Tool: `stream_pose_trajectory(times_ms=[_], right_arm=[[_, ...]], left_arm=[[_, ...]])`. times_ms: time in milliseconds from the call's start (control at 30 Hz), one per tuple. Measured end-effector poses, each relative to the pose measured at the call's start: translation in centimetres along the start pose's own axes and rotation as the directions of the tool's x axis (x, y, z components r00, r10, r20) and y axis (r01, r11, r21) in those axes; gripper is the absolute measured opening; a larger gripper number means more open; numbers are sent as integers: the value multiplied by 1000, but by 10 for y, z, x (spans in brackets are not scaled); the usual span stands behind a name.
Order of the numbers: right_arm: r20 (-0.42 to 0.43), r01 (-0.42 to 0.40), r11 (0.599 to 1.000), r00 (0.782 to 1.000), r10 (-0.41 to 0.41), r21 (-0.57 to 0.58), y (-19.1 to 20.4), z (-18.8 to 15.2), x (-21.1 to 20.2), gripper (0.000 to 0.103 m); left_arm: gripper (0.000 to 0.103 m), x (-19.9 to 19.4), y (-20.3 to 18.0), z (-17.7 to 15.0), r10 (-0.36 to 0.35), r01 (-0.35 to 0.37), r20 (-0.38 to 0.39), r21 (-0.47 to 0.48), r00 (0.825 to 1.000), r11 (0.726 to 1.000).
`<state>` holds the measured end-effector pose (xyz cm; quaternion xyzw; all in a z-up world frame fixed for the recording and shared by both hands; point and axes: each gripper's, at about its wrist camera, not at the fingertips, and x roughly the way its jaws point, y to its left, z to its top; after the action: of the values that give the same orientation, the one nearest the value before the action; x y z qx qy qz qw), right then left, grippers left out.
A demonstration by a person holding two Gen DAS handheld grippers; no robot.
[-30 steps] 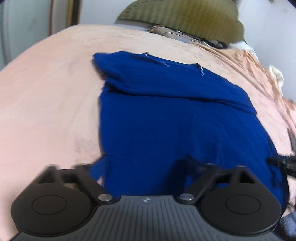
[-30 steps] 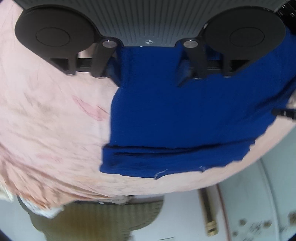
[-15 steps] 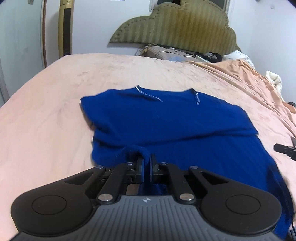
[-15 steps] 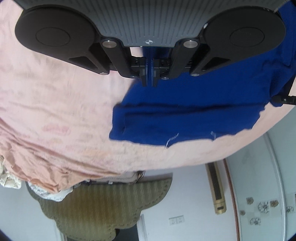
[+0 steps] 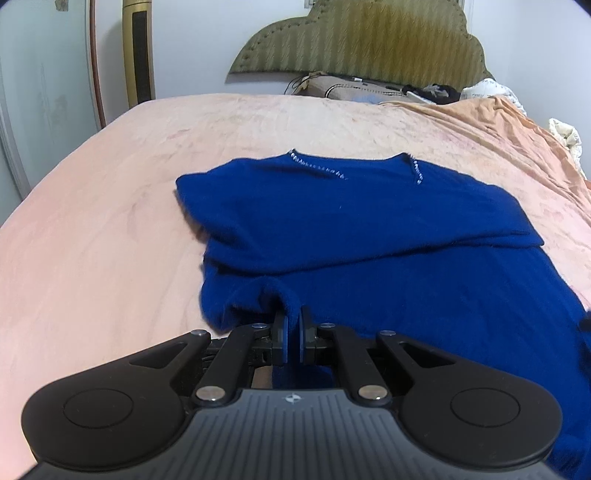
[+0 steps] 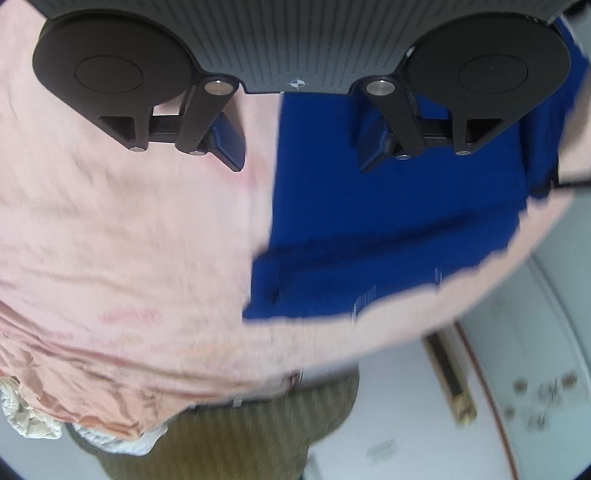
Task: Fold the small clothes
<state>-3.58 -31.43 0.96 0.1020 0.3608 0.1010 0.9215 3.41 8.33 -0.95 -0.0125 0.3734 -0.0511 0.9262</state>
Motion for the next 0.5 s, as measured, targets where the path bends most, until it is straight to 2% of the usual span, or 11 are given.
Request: stream_pose_trajectory(times_ms=[33,67,100,133,233,400,500], right_arm=[[-30,-10,1000,999,10,-19,3,-8,1,48],[-42,-18,999,999,16,-34,7,-14,1,44],[-41,-17,997,999,14,-69,15,-18,0,27],[-44,-16,994,999,11,-109,24,-19,1,5],[4,-14,992,1000,14,-124,33,-5,9,6],[112,43,986,993,-25,-160,42,29,25,6],[149,107,975,986,-78,-196,45,45,40,6]], left_arm=[[5,0,-1,-1,3,-3,0,2,1000,1000],[5,0,-2,-1,12,-12,4,6,1000,1000],[5,1,-4,-1,20,-20,8,9,1000,1000],[5,1,-6,0,27,-27,11,10,1000,1000],[5,-1,-7,5,42,-42,29,2,999,999],[5,6,0,22,80,-79,64,-18,995,997],[5,19,4,27,103,-102,28,-14,994,995]])
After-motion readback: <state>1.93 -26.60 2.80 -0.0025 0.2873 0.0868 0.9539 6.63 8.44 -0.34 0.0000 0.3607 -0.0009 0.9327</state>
